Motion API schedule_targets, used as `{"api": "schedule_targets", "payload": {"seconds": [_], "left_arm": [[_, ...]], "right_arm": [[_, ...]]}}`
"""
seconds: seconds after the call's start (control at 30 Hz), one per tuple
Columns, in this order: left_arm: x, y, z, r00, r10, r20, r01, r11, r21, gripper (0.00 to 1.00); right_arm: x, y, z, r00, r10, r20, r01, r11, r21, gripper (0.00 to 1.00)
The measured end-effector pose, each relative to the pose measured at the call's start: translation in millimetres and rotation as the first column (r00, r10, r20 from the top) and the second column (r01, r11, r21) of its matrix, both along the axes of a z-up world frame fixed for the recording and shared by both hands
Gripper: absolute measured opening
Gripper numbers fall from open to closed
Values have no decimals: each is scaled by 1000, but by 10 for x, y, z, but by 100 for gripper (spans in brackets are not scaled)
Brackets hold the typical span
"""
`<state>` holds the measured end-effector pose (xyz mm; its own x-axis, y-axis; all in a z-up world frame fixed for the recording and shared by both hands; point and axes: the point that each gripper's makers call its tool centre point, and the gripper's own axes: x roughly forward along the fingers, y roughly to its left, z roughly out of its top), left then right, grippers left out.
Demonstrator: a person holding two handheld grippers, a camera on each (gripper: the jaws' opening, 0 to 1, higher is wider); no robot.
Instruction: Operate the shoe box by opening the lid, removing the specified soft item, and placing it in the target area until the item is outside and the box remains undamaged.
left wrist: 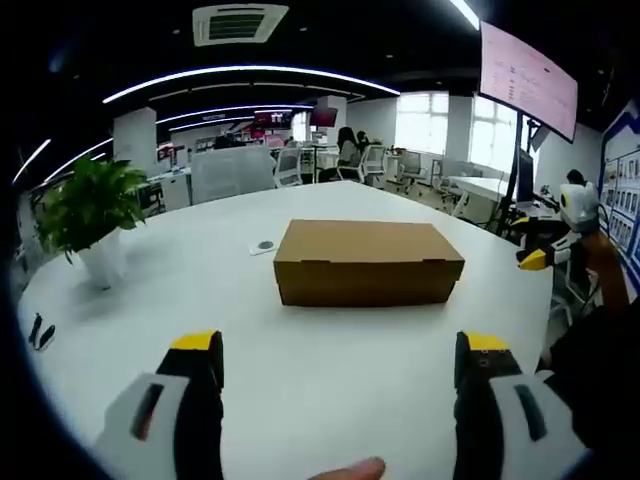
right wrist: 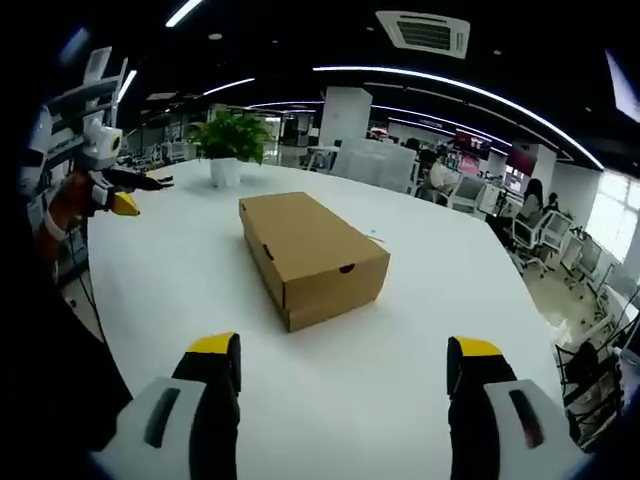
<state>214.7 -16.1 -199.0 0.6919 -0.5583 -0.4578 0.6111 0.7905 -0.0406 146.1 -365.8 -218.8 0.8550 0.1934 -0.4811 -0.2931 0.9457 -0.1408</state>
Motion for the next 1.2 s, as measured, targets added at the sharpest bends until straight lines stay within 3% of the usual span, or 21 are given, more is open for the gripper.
{"api": "schedule_targets", "payload": {"seconds": [0.3, 0.5, 0.83, 0.93, 1.2], "left_arm": [[-208, -32, 129, 999, -23, 31, 22, 1000, 22, 99], [-146, 1, 154, 999, -31, 44, 30, 999, 35, 99], [-20, -51, -85, 998, -53, -17, 54, 997, 51, 98], [52, -109, -69, 997, -70, -19, 71, 996, 46, 98], [110, -279, -1, 993, -116, 5, 116, 993, 31, 97]], "right_arm": [[-151, -34, 43, 1000, -6, 21, 6, 1000, 11, 88], [-123, -41, 83, 999, -26, 36, 25, 1000, 14, 84], [21, -44, -16, 1000, -17, -6, 17, 1000, -6, 83], [68, -107, -63, 999, -38, -26, 37, 999, -14, 84], [28, -128, 37, 999, -39, -14, 38, 999, -24, 84]]}}
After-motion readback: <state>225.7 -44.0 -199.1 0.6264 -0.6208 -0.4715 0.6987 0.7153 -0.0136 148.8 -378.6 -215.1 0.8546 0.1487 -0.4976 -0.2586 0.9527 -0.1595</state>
